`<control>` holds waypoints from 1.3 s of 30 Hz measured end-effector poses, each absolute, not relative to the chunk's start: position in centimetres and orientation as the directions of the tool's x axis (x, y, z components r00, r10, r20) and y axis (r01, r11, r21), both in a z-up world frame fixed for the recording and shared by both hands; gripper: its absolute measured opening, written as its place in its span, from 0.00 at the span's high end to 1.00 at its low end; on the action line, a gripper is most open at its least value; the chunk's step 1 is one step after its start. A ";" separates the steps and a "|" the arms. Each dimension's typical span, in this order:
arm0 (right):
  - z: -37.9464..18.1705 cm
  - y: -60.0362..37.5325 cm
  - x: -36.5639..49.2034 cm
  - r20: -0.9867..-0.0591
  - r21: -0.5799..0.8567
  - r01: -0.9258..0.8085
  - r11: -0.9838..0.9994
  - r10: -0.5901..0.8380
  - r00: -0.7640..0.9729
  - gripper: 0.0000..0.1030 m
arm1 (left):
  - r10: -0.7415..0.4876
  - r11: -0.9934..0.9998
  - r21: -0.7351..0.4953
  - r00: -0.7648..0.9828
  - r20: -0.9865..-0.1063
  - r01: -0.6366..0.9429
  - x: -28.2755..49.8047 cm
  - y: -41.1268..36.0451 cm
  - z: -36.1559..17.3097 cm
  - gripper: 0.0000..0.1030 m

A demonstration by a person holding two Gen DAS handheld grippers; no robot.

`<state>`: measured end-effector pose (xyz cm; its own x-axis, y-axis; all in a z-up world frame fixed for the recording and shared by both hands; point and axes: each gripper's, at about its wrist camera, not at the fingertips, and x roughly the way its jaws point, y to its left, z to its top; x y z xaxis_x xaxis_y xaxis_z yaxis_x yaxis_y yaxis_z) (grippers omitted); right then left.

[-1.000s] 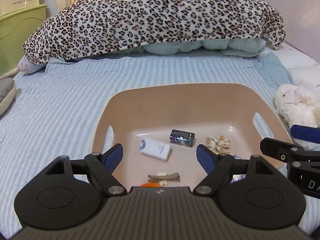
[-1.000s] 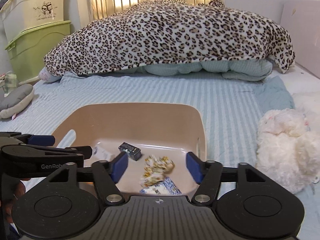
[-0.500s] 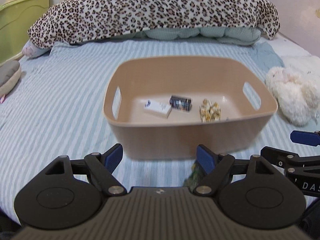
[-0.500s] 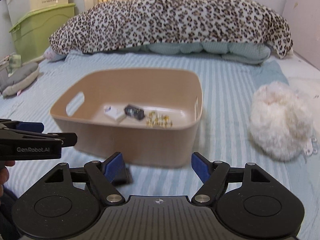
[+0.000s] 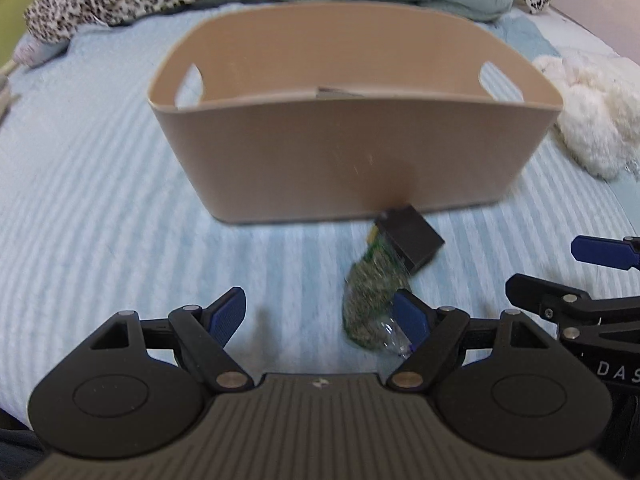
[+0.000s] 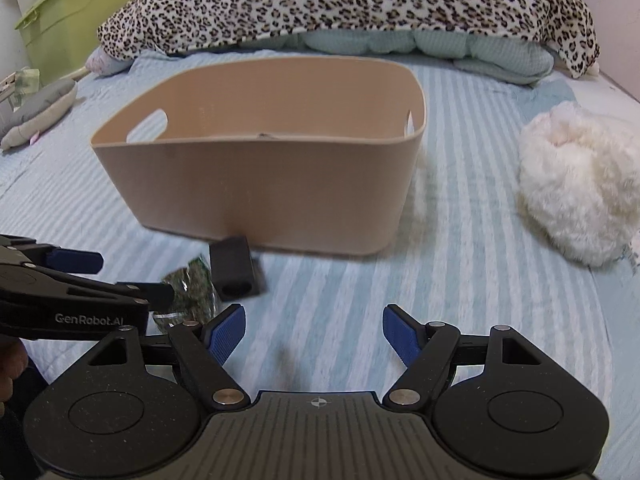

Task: Organize objects
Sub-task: 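Grasp the herb bag with the left tool while the right tool grasps the black box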

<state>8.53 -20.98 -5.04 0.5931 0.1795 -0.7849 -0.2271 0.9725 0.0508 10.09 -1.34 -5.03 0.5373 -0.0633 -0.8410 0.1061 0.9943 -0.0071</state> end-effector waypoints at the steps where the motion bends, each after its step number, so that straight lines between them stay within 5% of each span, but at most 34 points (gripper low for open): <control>1: -5.3 -21.1 8.5 -0.789 0.048 -0.225 0.973 0.175 0.589 0.24 | -0.071 0.993 -0.012 0.530 -0.845 0.113 10.1 -1.5 -5.4 0.21; 36: -9.3 -17.1 12.0 -0.833 0.069 -0.305 0.950 0.224 0.506 0.22 | -0.084 0.996 -0.077 0.504 -0.859 0.034 12.2 3.4 -7.5 0.27; 39: -9.6 -16.4 12.5 -0.827 0.064 -0.320 0.945 0.230 0.513 0.22 | -0.090 0.996 -0.076 0.509 -0.856 0.049 12.1 3.3 -7.4 0.36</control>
